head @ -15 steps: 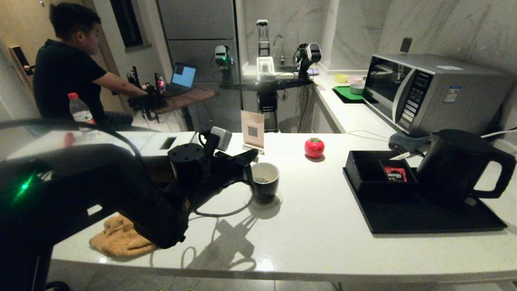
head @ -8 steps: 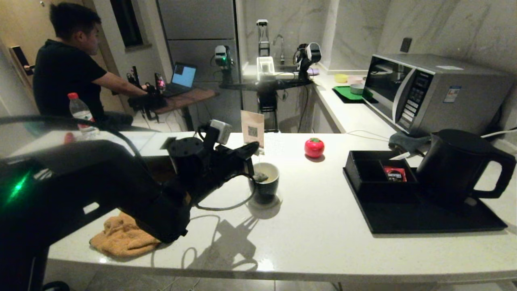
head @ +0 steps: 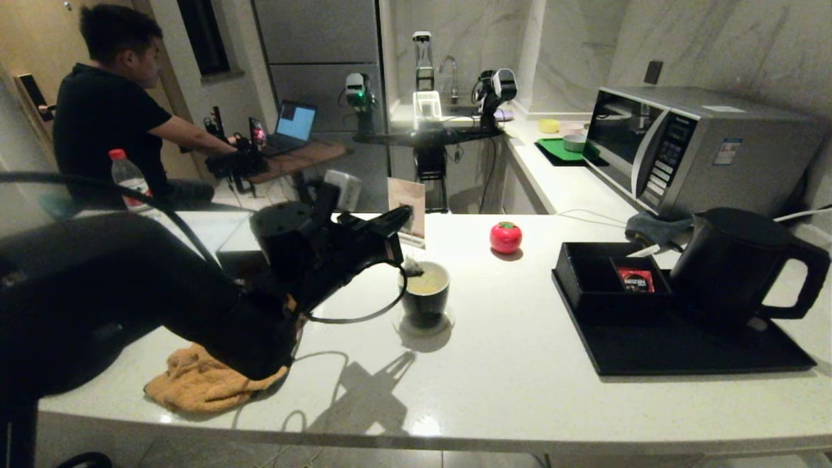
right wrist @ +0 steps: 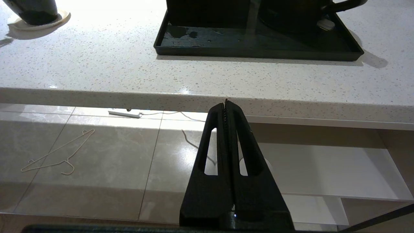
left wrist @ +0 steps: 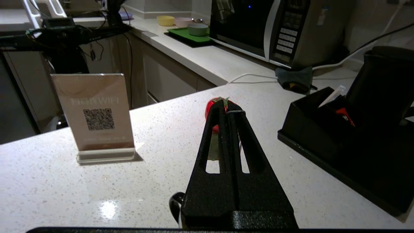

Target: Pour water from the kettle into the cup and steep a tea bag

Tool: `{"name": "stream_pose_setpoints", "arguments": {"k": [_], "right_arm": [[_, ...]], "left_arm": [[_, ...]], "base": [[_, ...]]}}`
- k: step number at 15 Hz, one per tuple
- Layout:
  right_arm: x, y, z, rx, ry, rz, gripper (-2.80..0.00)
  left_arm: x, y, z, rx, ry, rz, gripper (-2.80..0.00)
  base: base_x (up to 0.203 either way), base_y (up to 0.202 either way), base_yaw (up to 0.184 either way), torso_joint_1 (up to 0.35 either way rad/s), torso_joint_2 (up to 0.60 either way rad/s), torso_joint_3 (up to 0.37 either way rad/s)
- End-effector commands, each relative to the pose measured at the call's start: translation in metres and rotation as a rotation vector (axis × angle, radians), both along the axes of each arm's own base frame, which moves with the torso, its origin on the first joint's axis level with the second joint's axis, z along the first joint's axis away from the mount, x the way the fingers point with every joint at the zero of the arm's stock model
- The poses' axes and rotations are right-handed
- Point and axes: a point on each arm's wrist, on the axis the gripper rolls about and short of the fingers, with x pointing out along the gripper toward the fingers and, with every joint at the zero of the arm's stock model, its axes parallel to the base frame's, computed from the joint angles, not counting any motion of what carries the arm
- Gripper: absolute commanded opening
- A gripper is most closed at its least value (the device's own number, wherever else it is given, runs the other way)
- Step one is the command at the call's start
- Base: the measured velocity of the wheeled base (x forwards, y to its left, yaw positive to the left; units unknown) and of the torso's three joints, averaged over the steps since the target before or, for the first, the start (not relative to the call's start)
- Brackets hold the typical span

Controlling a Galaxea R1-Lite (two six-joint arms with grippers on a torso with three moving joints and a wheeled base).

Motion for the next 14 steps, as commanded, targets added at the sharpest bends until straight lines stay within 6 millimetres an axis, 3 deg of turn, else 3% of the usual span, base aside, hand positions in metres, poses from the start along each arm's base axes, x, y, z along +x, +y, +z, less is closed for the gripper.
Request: {"name": "stream_pose_setpoints", "arguments": {"k": [1,10,14], "right_arm": [[0.0,0.0,0.0,0.0,0.003,0.001,-2.8],[0.0,0.0,0.0,0.0,0.003,0.002,-2.8],[0.0,0.0,0.0,0.0,0.003,0.002,-2.8]], "left_arm": [[0.0,0.01,0.012,-0.017,-0.033,0.021,-2.8],[0.006,0.087,0.054,-0.045,-0.124,0.216,-2.8],[0.008,0.101,0.059,-0.04,-0.127,0.266,-2.8]], "base": [[0.0,0.0,0.0,0.0,0.0,0.0],[0.0,0.0,0.0,0.0,0.0,0.0],[0.0,0.0,0.0,0.0,0.0,0.0]]}}
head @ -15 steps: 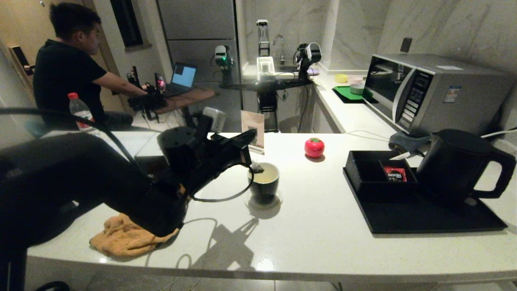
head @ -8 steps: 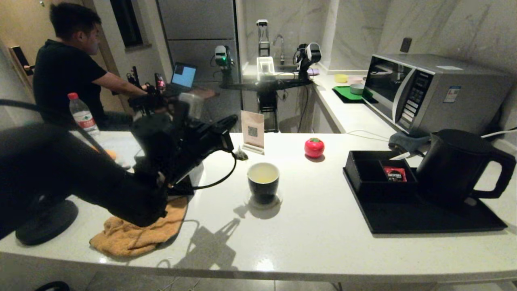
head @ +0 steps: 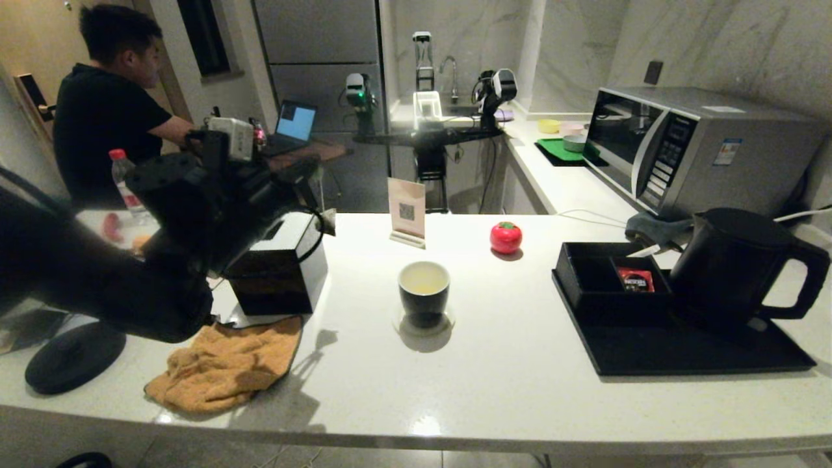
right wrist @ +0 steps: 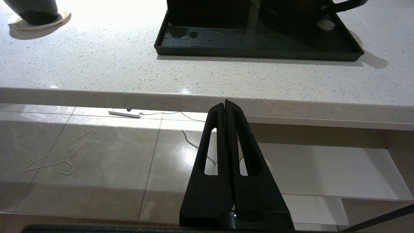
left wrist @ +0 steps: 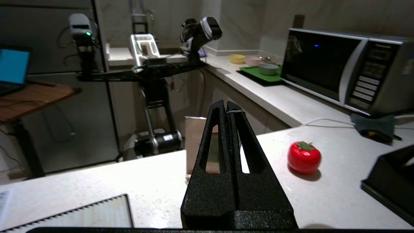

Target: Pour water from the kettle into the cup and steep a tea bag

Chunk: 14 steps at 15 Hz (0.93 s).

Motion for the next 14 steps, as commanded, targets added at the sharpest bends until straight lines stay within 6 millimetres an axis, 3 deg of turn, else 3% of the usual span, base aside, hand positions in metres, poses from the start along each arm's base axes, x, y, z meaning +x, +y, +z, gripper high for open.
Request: {"name": "stream_pose_setpoints", "arguments": {"k": [1,6,14], "right_arm": [[0.0,0.0,0.0,0.0,0.003,0.001,-2.8],[0.0,0.0,0.0,0.0,0.003,0.002,-2.8],[0.0,0.0,0.0,0.0,0.003,0.002,-2.8]], "left_arm": [[-0.001,0.005,0.004,0.005,-0.02,0.016,-2.8],[0.001,0.013,0.002,0.098,-0.047,0.066,-2.8],[0.012,0.054,0.011,0.106,-0.042,0.188,-2.8]], "base": [[0.0,0.0,0.0,0.0,0.0,0.0],[0.0,0.0,0.0,0.0,0.0,0.0],[0.0,0.0,0.0,0.0,0.0,0.0]]}}
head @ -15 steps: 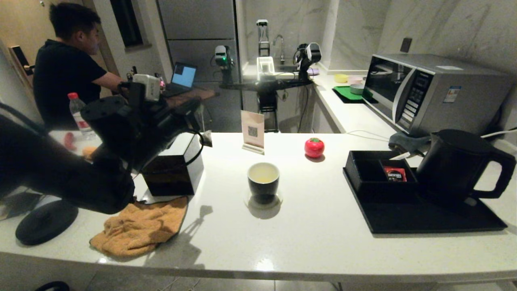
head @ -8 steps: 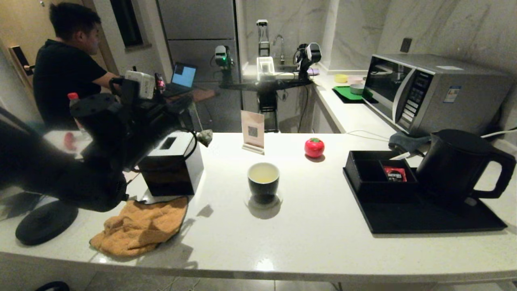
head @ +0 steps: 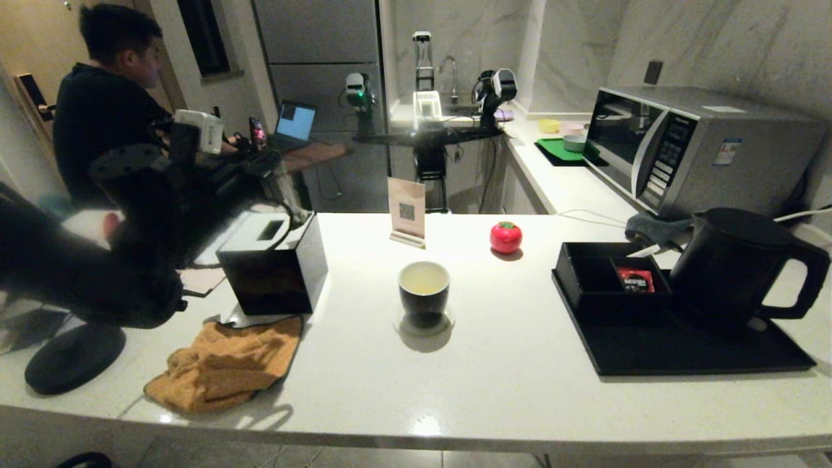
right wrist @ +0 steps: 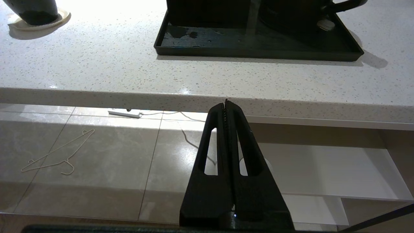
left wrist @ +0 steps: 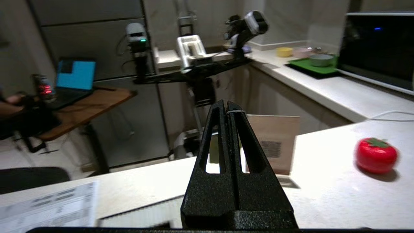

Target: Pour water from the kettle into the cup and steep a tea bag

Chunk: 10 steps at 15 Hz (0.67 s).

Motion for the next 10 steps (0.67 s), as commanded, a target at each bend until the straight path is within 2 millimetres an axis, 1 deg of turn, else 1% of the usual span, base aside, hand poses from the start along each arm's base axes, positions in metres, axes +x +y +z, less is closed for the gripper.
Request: {"name": "stream_pose_setpoints", "arguments": {"k": [1,5,10], "right_arm": [[0.0,0.0,0.0,0.0,0.003,0.001,-2.8],[0.0,0.0,0.0,0.0,0.003,0.002,-2.8],[0.0,0.0,0.0,0.0,0.003,0.001,-2.8]], "left_arm": [[0.004,0.016,0.008,-0.001,-0.021,0.041,-2.8],[0.011,0.034,0.004,0.0,-0.002,0.091,-2.8],[0.02,0.039,0.0,-0.009,-0.001,0.101,-2.8]], "base": [[0.0,0.0,0.0,0.0,0.0,0.0],[0.0,0.0,0.0,0.0,0.0,0.0],[0.0,0.0,0.0,0.0,0.0,0.0]]}}
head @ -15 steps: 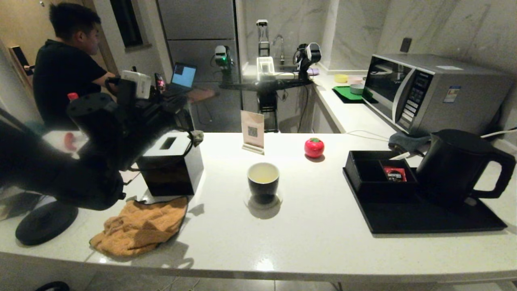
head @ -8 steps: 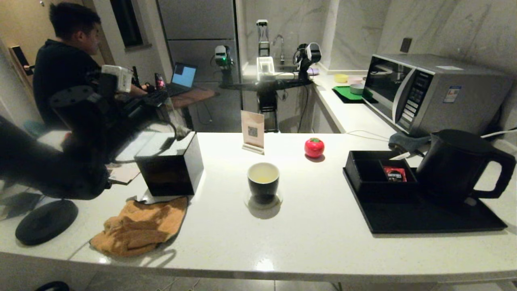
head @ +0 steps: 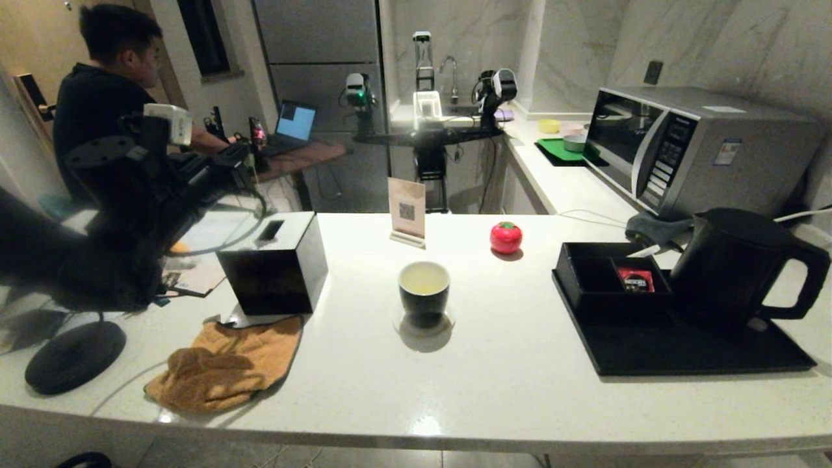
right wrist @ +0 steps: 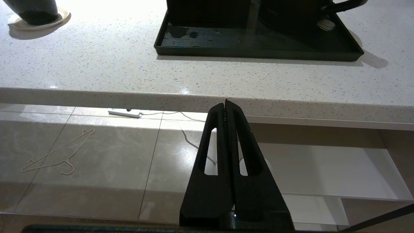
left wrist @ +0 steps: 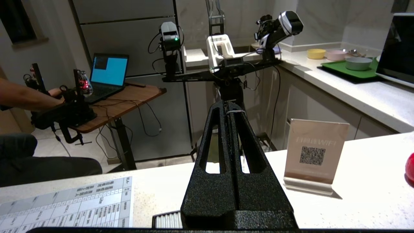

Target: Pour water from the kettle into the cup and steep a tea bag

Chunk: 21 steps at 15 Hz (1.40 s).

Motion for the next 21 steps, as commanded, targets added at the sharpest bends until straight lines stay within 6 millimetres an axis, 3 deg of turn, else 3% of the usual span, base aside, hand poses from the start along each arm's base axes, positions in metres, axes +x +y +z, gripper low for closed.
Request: {"name": "stream_pose_setpoints", "arguments": {"k": [1,5,12,16,21], "right_arm": [[0.0,0.0,0.0,-0.001,0.003,0.002,-2.8],[0.0,0.0,0.0,0.0,0.003,0.001,-2.8],[0.0,0.0,0.0,0.0,0.003,0.001,-2.8],[0.0,0.0,0.0,0.0,0.003,0.001,-2.8],[0.0,0.0,0.0,-0.002,0.003,0.001,-2.8]], "left_arm": [[0.006,0.001,-0.004,-0.013,0.002,-0.002,-2.8],[0.011,0.002,-0.003,-0.05,-0.004,-0.008,-2.8],[0.034,0.027,0.0,-0.083,-0.039,0.03,-2.8],[0.037,0.03,0.005,-0.106,-0.024,0.023,-2.8],[0.041,0.023,0.008,-0.119,-0.018,-0.154,-2.8]], "base": [[0.0,0.0,0.0,0.0,0.0,0.0],[0.0,0.0,0.0,0.0,0.0,0.0],[0.0,0.0,0.0,0.0,0.0,0.0],[0.0,0.0,0.0,0.0,0.0,0.0],[0.0,0.0,0.0,0.0,0.0,0.0]]}}
